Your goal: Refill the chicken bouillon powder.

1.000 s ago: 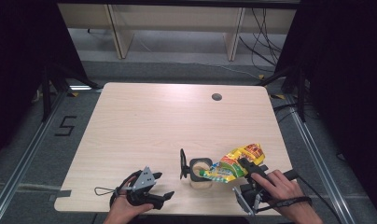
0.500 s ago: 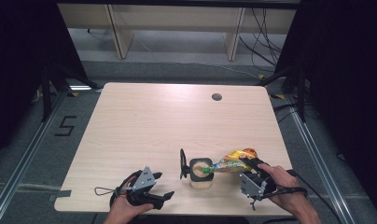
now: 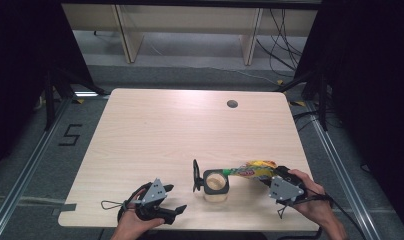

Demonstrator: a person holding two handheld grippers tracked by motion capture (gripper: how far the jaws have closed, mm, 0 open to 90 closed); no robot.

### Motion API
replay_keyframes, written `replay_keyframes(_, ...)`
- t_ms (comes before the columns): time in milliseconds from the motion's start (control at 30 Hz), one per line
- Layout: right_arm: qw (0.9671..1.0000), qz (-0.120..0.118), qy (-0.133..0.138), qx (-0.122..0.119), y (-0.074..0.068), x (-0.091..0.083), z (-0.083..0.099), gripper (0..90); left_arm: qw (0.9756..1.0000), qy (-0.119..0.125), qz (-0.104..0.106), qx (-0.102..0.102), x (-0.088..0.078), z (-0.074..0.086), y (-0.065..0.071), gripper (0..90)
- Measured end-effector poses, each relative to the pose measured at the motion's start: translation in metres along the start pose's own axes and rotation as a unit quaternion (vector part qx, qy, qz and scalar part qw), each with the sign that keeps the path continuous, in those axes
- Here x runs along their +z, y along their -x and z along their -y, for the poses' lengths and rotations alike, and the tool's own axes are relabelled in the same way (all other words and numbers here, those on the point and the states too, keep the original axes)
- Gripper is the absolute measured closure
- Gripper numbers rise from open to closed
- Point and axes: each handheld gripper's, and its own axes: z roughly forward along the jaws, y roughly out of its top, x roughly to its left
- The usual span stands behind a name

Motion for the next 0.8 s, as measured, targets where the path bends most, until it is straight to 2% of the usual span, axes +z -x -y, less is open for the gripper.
replay_keyframes(33, 0.9999, 0.003, 0.007, 0.012, 0.001, 0.000, 0.004, 64.6, 1.0000, 0.000, 0.000, 0.000, 0.000, 0.000, 0.000, 20.8)
replay_keyframes(100, 0.9985, -0.004, 0.011, 0.054, 0.001, -0.001, 0.010, 64.6, 0.9999, 0.001, -0.002, -0.015, 0.000, 0.001, 0.002, 20.8)
replay_keyframes(133, 0.9987, -0.001, 0.020, 0.047, 0.004, -0.001, 0.013, 64.5, 0.9999, 0.001, -0.002, -0.015, 0.000, 0.001, 0.002, 20.8)
replay_keyframes(233, 0.9972, -0.001, 0.029, 0.069, 0.008, -0.001, 0.021, 64.5, 0.9999, 0.001, -0.002, -0.015, 0.000, 0.000, 0.002, 20.8)
replay_keyframes(267, 0.9955, -0.002, 0.031, 0.089, 0.008, -0.002, 0.025, 64.5, 0.9999, 0.000, -0.003, -0.015, 0.000, 0.000, 0.002, 20.8)
replay_keyframes(300, 0.9960, -0.003, 0.036, 0.082, 0.009, -0.002, 0.026, 64.5, 0.9999, 0.000, -0.004, -0.015, 0.000, 0.000, 0.002, 20.8)
replay_keyframes(367, 0.9949, -0.006, 0.041, 0.092, 0.011, -0.002, 0.029, 64.5, 0.9999, 0.000, -0.004, -0.015, 0.000, 0.000, 0.002, 20.8)
replay_keyframes(433, 0.9926, -0.007, 0.049, 0.111, 0.012, -0.002, 0.034, 64.5, 0.9999, 0.001, -0.004, -0.013, 0.000, 0.000, 0.002, 20.8)
replay_keyframes(467, 0.9916, -0.005, 0.053, 0.118, 0.013, -0.002, 0.036, 64.4, 1.0000, 0.001, -0.001, -0.002, -0.001, 0.000, 0.000, 20.8)
replay_keyframes(533, 0.9887, -0.007, 0.059, 0.138, 0.013, -0.002, 0.042, 64.4, 1.0000, 0.002, -0.002, -0.003, -0.001, 0.000, 0.000, 20.8)
replay_keyframes(600, 0.9872, -0.009, 0.061, 0.147, 0.014, -0.002, 0.045, 64.3, 1.0000, 0.002, -0.002, -0.003, -0.001, 0.000, 0.000, 20.8)
replay_keyframes(700, 0.9834, -0.003, 0.063, 0.170, 0.012, -0.003, 0.048, 64.1, 1.0000, 0.001, -0.003, -0.002, -0.001, 0.000, 0.000, 20.8)
replay_keyframes(767, 0.9822, -0.004, 0.068, 0.175, 0.012, -0.003, 0.051, 63.9, 1.0000, 0.004, -0.002, -0.001, -0.001, 0.000, 0.000, 20.8)
replay_keyframes(800, 0.9798, -0.002, 0.067, 0.189, 0.011, -0.003, 0.054, 63.7, 1.0000, 0.005, -0.002, -0.002, -0.001, 0.000, 0.000, 20.8)
